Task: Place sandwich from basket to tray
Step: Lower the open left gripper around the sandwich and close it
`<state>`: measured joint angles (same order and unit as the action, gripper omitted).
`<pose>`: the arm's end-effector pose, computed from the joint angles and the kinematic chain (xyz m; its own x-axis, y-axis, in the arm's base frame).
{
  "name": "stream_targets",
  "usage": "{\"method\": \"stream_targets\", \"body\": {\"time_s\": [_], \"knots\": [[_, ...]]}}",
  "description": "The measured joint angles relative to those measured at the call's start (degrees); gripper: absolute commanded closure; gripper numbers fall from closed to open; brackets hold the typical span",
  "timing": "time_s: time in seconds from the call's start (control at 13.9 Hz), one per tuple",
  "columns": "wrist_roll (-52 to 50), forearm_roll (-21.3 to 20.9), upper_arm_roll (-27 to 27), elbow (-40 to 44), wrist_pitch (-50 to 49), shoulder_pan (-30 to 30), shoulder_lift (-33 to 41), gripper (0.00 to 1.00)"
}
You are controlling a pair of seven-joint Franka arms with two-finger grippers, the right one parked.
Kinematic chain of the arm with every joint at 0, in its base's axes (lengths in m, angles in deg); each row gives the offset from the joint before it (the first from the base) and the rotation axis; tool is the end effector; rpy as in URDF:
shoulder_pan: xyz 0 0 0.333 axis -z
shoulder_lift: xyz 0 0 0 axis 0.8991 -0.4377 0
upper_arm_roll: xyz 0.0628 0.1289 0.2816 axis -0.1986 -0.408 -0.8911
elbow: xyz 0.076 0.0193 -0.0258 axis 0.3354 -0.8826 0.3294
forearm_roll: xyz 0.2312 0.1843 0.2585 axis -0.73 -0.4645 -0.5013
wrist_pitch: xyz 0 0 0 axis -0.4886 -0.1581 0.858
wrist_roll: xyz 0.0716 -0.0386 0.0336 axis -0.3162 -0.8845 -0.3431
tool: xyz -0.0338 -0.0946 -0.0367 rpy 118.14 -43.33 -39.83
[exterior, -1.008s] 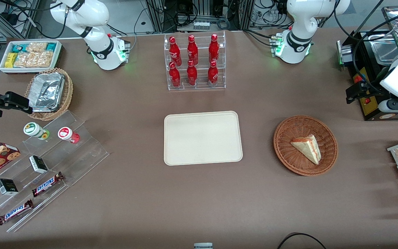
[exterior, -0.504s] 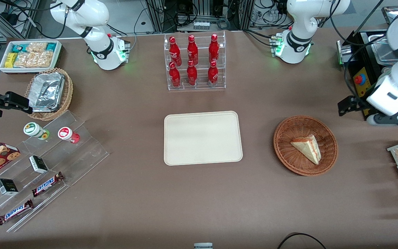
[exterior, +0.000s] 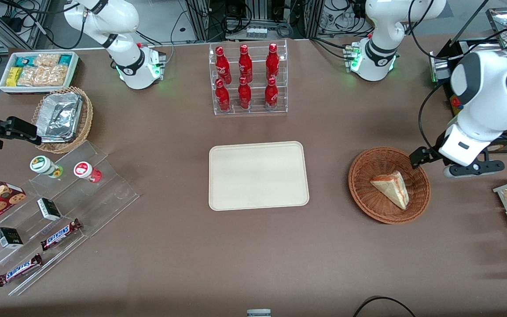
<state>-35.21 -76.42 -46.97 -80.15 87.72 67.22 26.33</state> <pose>0.5555 -0.0256 0.4304 0.9858 0.1527 0.0696 0.1535 -0.9881 -0.0064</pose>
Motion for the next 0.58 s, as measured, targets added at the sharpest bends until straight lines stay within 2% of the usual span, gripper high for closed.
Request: {"method": "stream_targets", "body": {"time_s": [0.22, 0.58], "knots": [[-6.3, 1.9, 0.0, -2.3, 3.9, 0.0, -2.2, 0.0], [-18.8, 2.1, 0.4, -7.3, 17.1, 0.5, -7.3, 0.0]]}}
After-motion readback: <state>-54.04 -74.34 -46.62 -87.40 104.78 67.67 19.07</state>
